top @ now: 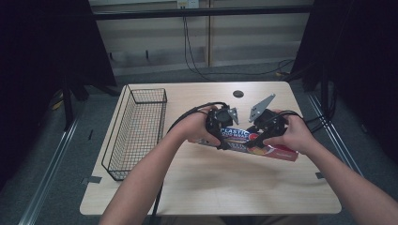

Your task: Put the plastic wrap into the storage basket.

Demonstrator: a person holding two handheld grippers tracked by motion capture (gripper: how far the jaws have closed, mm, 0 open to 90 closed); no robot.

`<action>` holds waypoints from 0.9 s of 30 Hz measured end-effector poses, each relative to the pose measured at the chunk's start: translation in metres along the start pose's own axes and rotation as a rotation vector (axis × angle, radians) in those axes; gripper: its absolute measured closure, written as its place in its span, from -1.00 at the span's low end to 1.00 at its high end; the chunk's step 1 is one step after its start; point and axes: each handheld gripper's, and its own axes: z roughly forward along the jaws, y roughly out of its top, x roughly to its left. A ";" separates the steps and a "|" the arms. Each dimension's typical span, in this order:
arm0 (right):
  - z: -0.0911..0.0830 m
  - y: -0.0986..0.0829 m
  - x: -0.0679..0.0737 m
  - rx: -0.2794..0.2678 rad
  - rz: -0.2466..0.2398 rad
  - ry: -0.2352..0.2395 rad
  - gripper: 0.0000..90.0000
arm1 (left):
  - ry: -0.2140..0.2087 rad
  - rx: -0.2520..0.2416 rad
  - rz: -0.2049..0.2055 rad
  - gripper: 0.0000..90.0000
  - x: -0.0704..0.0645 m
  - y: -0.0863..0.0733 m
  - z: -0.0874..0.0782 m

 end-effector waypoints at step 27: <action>-0.006 0.003 0.005 -0.030 -0.153 0.079 -0.03 | -0.060 0.123 0.017 -0.05 -0.017 0.024 -0.004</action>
